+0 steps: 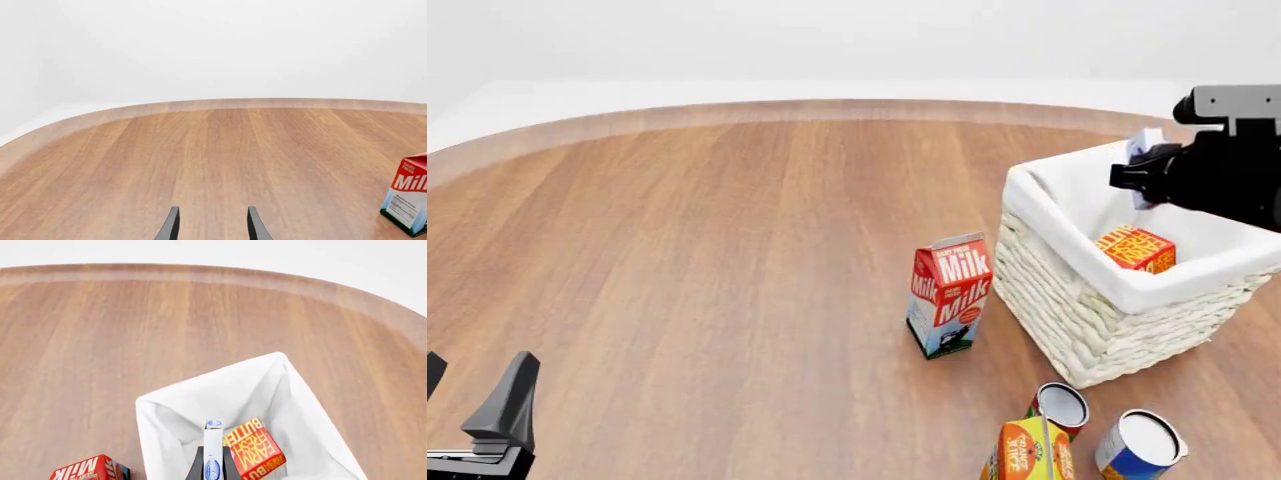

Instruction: Pick up the cream cheese box and the butter, and put them in the basket.

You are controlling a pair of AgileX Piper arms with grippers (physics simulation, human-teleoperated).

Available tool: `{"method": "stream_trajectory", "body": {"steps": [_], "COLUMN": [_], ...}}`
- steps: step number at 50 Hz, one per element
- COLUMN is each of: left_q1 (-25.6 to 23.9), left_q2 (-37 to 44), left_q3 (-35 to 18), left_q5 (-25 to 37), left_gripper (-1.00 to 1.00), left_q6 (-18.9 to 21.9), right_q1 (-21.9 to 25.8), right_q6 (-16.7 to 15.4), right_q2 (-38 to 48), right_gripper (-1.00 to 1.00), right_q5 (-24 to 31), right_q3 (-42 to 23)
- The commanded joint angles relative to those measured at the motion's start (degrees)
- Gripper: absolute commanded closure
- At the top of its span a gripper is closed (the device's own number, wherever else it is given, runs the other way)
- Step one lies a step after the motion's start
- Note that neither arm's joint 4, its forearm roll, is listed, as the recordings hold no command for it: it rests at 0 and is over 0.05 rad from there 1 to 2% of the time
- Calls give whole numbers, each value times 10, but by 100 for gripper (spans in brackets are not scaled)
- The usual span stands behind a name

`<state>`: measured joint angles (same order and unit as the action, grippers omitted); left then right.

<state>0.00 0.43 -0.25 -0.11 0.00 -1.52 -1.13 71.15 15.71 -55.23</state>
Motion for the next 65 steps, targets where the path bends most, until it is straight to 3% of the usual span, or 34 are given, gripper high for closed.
{"method": "stream_trajectory", "body": {"steps": [1, 65], "left_q1": [0, 0], "left_q2": [0, 0], "left_q3": [0, 0], "left_q5": [0, 0], "left_gripper": [-100, -100], "left_q6": [0, 0], "right_q1": [-3, -19], "right_q6": [3, -16], "right_q2": [-1, 50], "right_gripper": [100, 100], "right_q5": [-7, -40], "right_q3": [8, 25]}}
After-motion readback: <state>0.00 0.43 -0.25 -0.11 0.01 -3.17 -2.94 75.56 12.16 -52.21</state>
